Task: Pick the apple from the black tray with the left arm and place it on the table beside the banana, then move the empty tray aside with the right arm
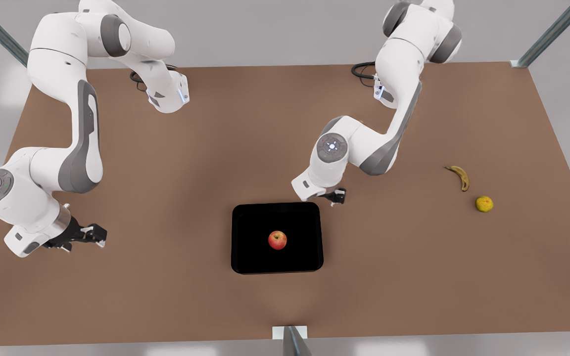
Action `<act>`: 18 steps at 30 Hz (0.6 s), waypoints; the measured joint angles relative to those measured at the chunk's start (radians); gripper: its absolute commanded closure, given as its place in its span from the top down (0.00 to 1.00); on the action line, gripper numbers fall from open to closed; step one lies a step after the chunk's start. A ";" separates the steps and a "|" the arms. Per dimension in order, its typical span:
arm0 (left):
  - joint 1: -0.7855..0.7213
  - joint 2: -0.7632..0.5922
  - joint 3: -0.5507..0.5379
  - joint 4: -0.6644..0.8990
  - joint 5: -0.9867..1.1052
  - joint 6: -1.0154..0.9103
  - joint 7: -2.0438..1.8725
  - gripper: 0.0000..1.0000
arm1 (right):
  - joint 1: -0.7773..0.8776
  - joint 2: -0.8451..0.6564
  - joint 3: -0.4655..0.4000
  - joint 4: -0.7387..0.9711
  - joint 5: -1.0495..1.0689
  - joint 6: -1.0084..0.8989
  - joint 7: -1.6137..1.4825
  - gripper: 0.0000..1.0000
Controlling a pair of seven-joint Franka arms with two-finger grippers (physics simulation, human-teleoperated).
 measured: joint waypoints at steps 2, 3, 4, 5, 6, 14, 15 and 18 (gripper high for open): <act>-0.010 0.084 0.007 0.113 0.016 0.026 -0.082 1.00 | 0.000 0.000 0.000 0.000 0.000 -0.007 -0.003 1.00; -0.012 0.139 0.011 0.178 0.022 0.041 -0.120 1.00 | 0.000 0.000 0.000 0.000 0.000 -0.009 -0.004 1.00; -0.012 0.178 0.017 0.219 0.026 0.059 -0.156 1.00 | 0.000 0.001 0.000 0.000 -0.001 -0.012 -0.005 1.00; -0.012 0.204 0.024 0.241 0.029 0.082 -0.190 1.00 | 0.000 0.001 0.000 0.000 -0.001 -0.013 -0.006 1.00; -0.012 0.224 0.033 0.253 0.031 0.105 -0.222 1.00 | 0.001 0.001 0.000 0.000 -0.001 -0.015 -0.007 1.00; -0.103 0.362 0.045 0.314 0.133 0.237 -0.429 1.00 | 0.001 0.001 0.000 0.000 -0.001 -0.022 -0.014 1.00; -0.109 0.372 0.045 0.316 0.148 0.247 -0.452 1.00 | 0.001 0.001 0.000 0.000 -0.001 -0.022 -0.014 1.00; -0.123 0.393 0.045 0.322 0.175 0.273 -0.514 1.00 | 0.001 0.001 0.000 0.000 -0.001 -0.023 -0.016 1.00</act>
